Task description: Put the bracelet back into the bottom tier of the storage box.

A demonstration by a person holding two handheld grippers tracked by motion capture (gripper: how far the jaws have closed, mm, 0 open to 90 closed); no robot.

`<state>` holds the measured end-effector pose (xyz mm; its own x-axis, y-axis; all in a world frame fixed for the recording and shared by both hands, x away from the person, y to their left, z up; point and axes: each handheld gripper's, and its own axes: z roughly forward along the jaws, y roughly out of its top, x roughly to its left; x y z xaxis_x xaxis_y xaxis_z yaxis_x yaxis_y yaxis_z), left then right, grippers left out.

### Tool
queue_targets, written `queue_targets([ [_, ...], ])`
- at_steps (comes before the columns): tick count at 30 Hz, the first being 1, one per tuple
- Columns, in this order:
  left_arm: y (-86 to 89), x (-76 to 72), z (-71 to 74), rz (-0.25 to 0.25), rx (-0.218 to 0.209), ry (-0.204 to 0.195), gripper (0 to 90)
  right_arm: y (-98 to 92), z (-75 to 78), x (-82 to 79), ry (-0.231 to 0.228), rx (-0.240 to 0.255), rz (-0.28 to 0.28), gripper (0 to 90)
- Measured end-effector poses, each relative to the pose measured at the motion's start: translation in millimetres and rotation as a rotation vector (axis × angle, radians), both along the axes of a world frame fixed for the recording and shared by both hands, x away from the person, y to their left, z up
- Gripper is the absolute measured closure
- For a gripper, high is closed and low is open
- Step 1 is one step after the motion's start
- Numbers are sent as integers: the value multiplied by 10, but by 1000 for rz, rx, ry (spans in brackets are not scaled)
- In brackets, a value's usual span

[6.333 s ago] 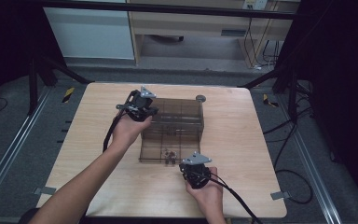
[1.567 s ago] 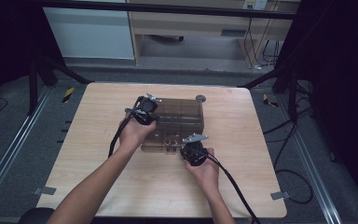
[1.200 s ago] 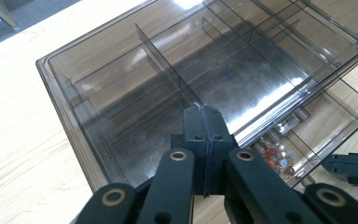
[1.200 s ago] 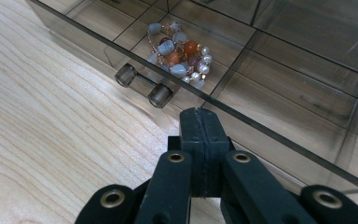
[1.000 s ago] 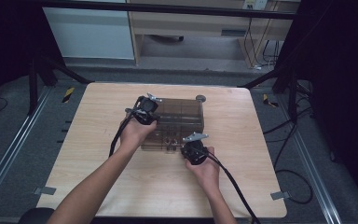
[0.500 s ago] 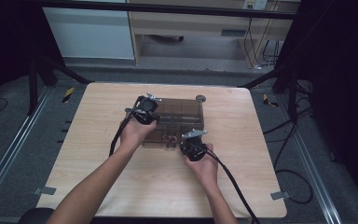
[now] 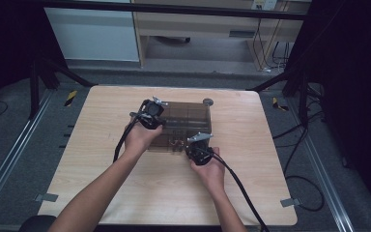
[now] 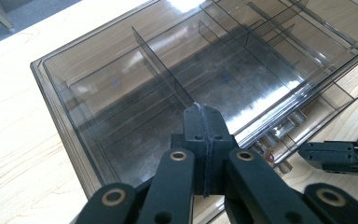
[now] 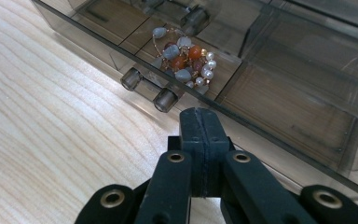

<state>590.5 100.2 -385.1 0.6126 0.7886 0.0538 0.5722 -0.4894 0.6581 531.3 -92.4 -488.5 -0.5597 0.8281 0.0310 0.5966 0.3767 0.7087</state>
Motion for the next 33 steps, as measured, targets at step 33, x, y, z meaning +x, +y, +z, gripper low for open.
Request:
queue_targets([
  [33, -15, -21, -13, 1, -10, -9, 899, -11, 25, 127, -12, 19, -25, 900],
])
